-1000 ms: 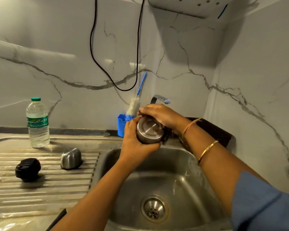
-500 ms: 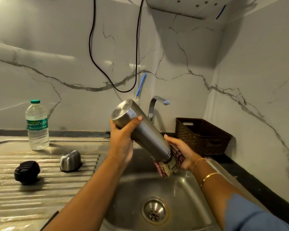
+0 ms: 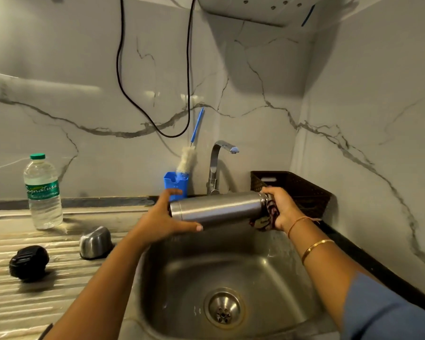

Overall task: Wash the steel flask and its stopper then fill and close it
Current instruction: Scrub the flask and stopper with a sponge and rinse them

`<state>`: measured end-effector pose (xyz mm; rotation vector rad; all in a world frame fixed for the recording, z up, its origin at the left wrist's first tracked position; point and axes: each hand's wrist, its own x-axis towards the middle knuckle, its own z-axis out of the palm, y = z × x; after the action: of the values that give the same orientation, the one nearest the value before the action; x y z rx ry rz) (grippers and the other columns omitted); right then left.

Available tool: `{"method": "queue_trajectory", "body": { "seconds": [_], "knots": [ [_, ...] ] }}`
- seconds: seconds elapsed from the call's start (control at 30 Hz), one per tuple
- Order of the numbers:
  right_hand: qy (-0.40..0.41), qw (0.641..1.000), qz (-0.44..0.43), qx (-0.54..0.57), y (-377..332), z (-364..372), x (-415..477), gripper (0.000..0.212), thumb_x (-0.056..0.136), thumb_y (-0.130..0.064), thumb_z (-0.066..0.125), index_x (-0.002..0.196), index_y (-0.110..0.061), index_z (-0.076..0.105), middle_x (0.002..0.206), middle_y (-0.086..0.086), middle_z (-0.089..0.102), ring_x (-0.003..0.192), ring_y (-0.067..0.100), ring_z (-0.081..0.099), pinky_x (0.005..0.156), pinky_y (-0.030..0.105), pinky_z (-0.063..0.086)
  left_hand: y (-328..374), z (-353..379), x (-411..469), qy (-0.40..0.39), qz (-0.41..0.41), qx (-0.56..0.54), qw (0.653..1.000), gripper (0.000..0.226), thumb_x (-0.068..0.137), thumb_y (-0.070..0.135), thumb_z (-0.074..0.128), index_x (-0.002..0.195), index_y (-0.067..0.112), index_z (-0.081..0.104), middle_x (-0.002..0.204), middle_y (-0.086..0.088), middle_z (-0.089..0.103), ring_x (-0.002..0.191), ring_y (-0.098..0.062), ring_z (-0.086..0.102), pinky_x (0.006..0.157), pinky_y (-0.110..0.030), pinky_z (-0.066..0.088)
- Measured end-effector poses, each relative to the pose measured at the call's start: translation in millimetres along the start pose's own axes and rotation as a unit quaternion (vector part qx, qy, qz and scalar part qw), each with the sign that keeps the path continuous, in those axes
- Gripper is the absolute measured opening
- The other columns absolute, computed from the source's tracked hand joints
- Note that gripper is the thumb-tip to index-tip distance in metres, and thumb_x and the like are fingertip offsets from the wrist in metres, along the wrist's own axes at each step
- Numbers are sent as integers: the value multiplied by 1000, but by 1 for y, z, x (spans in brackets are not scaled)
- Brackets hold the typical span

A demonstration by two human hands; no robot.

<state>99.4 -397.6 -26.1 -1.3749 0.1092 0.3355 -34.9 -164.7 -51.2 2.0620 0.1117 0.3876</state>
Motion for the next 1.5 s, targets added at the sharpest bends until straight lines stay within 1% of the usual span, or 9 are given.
{"method": "queue_trajectory", "body": {
  "seconds": [0.1,0.27,0.43,0.8,0.97,1.13,1.27,1.4,1.5],
  "knots": [
    [49,997,-58,-18,-10,5,1,28,82,-34,60,101,-14,63,98,13,59,90,29,55,84,48,48,-1,11,0,-27,-39,4,999,65,64,38,83,116,29,46,105,3,53,90,-11,54,67,-17,47],
    [97,977,-188,10,-12,18,-3,35,88,-28,55,116,-8,50,78,7,50,65,16,48,60,27,44,4,13,-4,-99,-91,-19,991,64,68,40,79,122,28,45,106,4,53,93,-11,56,68,-20,52],
    [60,977,-199,51,8,47,-24,53,89,-45,55,129,-15,39,98,3,53,85,17,55,75,35,50,8,51,-20,-177,-109,-214,954,70,70,32,73,131,33,38,116,-5,53,100,-27,62,83,-41,56],
    [-107,972,-165,-132,72,93,-47,37,96,-46,43,121,-19,44,108,5,61,98,24,62,92,42,50,-10,46,-31,-21,-94,-348,932,62,76,43,65,128,19,43,110,-11,67,97,-24,67,82,-36,56],
    [-141,949,-196,-205,79,89,-52,38,96,-42,45,131,-27,41,127,2,54,111,21,55,99,41,45,-10,30,-30,29,-104,-315,943,82,71,48,71,138,17,35,114,-9,63,92,-23,69,75,-36,58],
    [-261,923,-222,-178,65,93,-58,45,98,-31,44,141,-36,35,131,-10,39,127,16,44,107,39,40,1,18,-36,5,-71,-268,961,79,89,47,54,145,50,-2,124,-4,46,95,-19,63,74,-35,57],
    [-259,929,-200,-172,61,92,-64,32,98,-30,44,128,-25,52,127,-1,56,109,14,57,95,33,50,-2,10,-45,-61,-58,-196,977,102,69,58,59,145,47,-9,147,-11,32,110,-20,56,80,-31,54],
    [-268,942,-100,-176,52,88,-67,26,95,-36,46,105,-18,62,91,0,66,81,11,61,70,25,47,-16,4,-39,-130,-35,34,990,140,65,32,84,140,32,-34,149,-9,32,131,-24,41,109,-37,35],
    [-306,929,-49,-201,47,86,-67,31,95,-39,46,97,-16,66,77,1,71,72,11,65,72,26,50,-17,8,-37,-62,2,140,988,120,70,21,81,150,24,-8,140,-6,46,126,-23,47,108,-39,37]
  ]
}}
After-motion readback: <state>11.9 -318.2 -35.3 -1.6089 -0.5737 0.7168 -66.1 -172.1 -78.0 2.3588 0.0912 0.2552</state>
